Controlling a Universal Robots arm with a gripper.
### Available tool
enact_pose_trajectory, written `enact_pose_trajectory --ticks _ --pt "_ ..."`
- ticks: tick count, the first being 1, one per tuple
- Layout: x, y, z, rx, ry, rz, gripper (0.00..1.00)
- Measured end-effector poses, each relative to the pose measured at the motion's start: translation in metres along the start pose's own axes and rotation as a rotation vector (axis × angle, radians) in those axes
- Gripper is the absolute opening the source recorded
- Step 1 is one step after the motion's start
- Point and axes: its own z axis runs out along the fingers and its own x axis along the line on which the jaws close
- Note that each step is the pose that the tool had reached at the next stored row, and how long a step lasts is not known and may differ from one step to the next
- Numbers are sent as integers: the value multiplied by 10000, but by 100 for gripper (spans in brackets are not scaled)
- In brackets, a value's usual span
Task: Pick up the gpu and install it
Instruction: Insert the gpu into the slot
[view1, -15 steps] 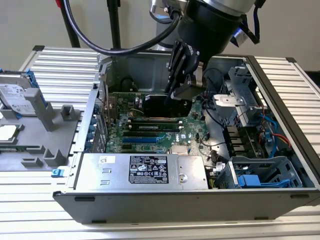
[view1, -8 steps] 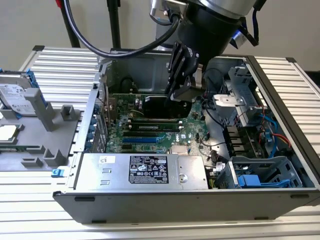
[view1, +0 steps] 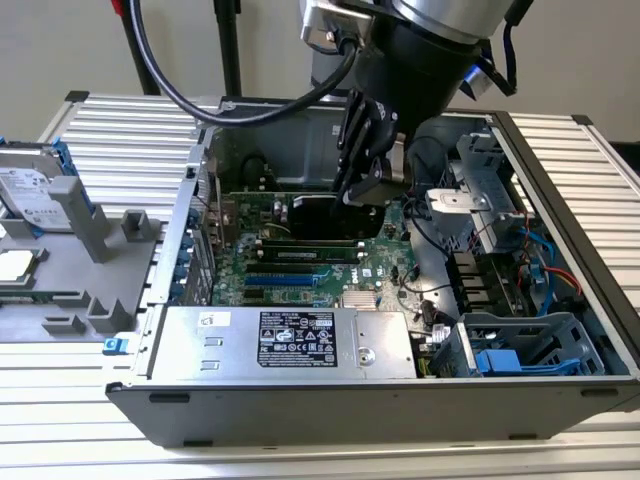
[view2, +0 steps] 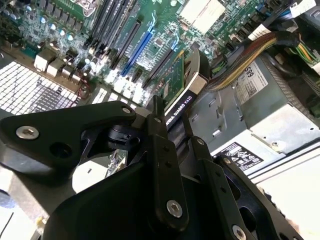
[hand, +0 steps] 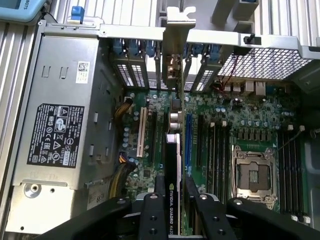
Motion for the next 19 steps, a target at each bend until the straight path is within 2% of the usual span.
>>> enact_pose_trajectory --ticks 3,5,14,16,19 --pt "0 -3 13 77 -125 -20 0" --pt "-1 -6 21 115 -176 -28 0" --pt "-18 -12 44 127 -187 -29 0" --pt "-23 -19 74 127 -187 -28 0" --pt "-24 -21 79 128 -187 -29 0"
